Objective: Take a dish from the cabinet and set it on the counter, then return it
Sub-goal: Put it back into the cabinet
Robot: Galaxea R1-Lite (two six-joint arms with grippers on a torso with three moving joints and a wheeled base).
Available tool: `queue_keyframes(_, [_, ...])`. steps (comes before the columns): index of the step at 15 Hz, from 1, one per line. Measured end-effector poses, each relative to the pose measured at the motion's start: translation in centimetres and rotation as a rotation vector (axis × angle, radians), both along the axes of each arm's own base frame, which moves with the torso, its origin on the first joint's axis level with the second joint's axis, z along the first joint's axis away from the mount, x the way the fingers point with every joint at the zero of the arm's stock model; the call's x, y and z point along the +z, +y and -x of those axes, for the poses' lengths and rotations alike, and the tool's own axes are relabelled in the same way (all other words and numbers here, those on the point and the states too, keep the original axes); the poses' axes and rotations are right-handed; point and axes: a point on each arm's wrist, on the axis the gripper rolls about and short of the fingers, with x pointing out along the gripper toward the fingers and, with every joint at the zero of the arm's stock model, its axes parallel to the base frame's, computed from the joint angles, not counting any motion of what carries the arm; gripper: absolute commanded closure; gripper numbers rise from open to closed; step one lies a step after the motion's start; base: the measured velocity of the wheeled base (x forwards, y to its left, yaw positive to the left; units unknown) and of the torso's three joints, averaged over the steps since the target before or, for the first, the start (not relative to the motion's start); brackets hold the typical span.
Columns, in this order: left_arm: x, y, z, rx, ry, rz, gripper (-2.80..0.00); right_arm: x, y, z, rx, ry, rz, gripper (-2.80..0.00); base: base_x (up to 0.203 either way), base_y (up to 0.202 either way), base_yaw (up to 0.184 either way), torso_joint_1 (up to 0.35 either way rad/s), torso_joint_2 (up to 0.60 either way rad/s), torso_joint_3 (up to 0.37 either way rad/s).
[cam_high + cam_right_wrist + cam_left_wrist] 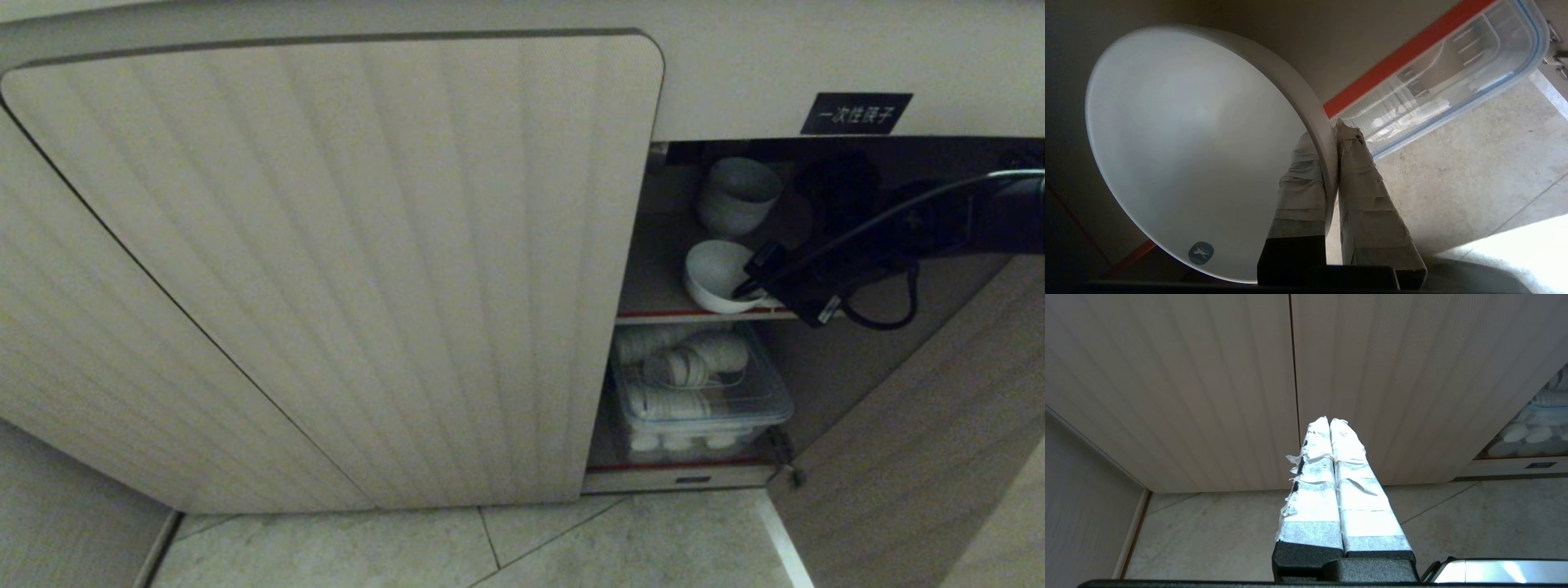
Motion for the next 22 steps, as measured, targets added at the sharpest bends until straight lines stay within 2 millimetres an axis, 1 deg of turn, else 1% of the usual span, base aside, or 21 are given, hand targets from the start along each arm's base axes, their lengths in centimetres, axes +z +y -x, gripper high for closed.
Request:
queue_keyframes(9, [0.0,0.0,0.0,0.0,0.0,0.0,0.0,0.2,0.1,-0.9,-0.013,0.008,0.014,0.0,0.0,0.0,0.0,0.0,0.0,0.0])
queue_keyframes(17, [0.0,0.0,0.0,0.0,0.0,0.0,0.0,0.2,0.1,-2.5,-0.055,0.008,0.023,0.0,0.0,0.0,0.0,0.0,0.0,0.0])
queue_keyframes(22, [0.0,0.0,0.0,0.0,0.0,0.0,0.0,-0.3,0.1,-3.2,-0.064,0.015,0.018,0.0,0.0,0.0,0.0,0.0,0.0,0.0])
